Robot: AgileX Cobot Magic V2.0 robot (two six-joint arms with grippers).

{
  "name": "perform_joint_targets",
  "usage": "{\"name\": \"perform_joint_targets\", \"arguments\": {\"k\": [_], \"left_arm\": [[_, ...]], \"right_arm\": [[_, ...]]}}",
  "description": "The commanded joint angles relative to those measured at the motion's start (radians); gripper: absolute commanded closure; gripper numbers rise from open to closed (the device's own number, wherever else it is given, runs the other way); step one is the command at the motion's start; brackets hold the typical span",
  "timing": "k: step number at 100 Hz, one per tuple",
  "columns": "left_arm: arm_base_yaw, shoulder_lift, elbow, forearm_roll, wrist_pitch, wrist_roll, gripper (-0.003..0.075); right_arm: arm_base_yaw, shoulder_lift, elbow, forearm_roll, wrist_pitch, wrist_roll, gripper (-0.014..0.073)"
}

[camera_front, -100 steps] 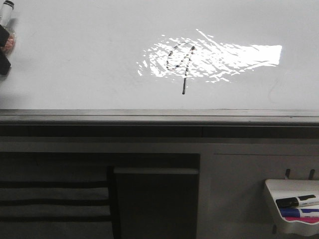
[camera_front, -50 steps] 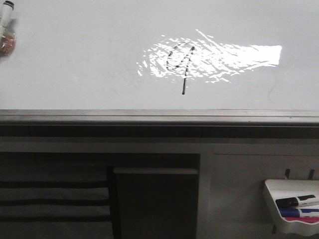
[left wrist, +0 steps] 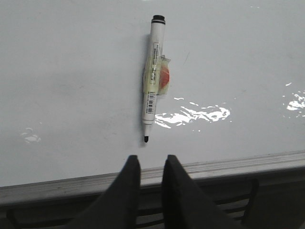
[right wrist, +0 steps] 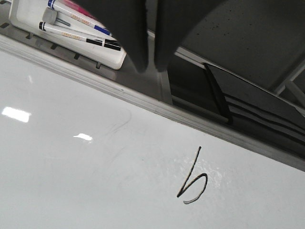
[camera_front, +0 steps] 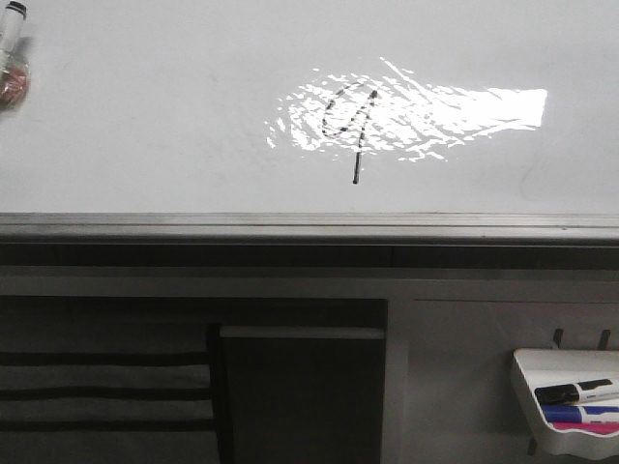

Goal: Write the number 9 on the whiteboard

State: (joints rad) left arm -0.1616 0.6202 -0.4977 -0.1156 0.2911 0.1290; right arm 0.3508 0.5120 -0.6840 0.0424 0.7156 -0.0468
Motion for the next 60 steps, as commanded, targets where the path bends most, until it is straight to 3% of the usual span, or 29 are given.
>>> {"name": "perform_joint_targets", "arguments": {"k": [1, 60], "left_arm": [[0.000, 0.001, -0.024, -0.005, -0.093, -0.002, 0.0741], [-0.007, -0.038, -0.010, -0.006, -0.096, -0.002, 0.0741]], "right_arm": [[-0.007, 0.006, -0.022, -0.013, -0.081, -0.001, 0.0666], [-0.007, 0.006, -0.021, -0.013, -0.038, -0.001, 0.0666]]}}
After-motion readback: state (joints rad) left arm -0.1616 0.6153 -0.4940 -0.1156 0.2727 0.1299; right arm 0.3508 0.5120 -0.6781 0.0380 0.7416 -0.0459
